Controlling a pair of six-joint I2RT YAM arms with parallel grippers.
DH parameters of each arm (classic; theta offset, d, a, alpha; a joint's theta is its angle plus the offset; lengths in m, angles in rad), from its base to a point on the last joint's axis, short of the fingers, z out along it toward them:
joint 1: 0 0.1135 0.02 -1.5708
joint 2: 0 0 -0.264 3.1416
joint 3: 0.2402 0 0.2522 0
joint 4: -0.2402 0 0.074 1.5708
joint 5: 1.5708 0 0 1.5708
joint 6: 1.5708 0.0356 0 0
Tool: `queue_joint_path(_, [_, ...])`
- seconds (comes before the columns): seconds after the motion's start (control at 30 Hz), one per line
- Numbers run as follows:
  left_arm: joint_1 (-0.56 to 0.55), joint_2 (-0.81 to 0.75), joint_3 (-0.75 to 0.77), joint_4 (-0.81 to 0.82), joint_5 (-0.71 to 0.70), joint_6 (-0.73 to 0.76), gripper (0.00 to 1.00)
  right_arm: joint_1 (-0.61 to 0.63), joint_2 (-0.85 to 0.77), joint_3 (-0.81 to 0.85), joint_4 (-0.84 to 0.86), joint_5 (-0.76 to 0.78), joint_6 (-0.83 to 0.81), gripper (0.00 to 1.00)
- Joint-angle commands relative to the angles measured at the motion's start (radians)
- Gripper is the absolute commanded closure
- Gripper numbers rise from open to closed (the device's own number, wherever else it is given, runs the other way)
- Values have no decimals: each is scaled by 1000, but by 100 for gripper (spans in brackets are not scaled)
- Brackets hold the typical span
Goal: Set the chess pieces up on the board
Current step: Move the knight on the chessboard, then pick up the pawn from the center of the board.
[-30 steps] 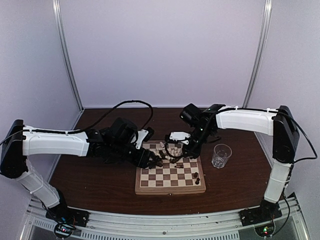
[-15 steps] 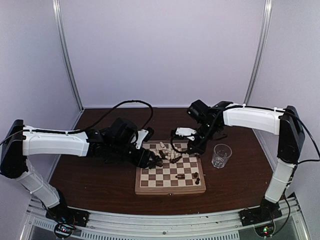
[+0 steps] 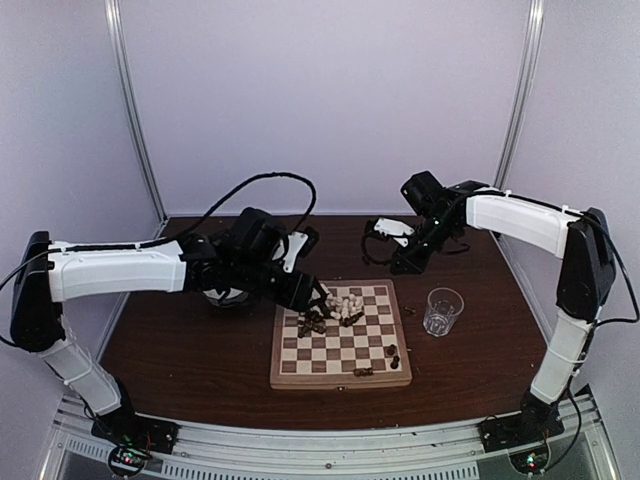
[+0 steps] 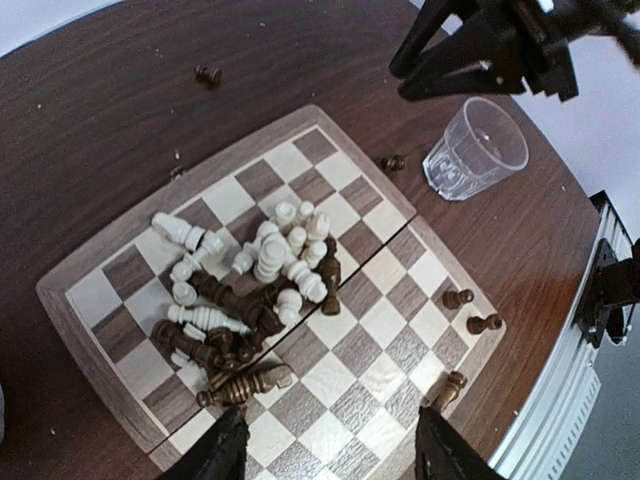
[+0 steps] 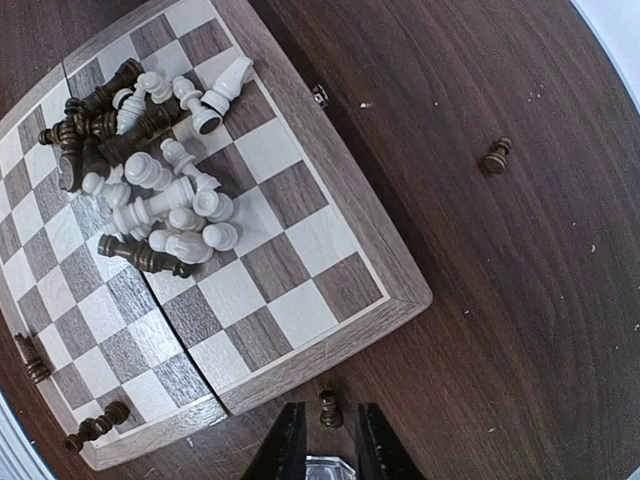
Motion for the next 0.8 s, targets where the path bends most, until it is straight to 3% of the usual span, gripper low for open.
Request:
queue_joint_path(0.0, [27,56,125,-69,-47,-14,42,-12,-13,5,7,69,-27,79])
queue_joint_path(0.2, [59,94,172,-52,6,-42,43,-24,45,46,-52,57,-60,80])
queue_joint_path(0.43, [60,87,128,-57,18,-39,44,-22,84,38,-130,103,-133,81])
queue_joint_path(0.6, [63,69,84,-40,22,-46,44,-24,130,63,-54,139,-17,81])
queue_joint_path(0.77, [63,59,56,-37,38,-64,44,-23,286,242,-28,104,106,77])
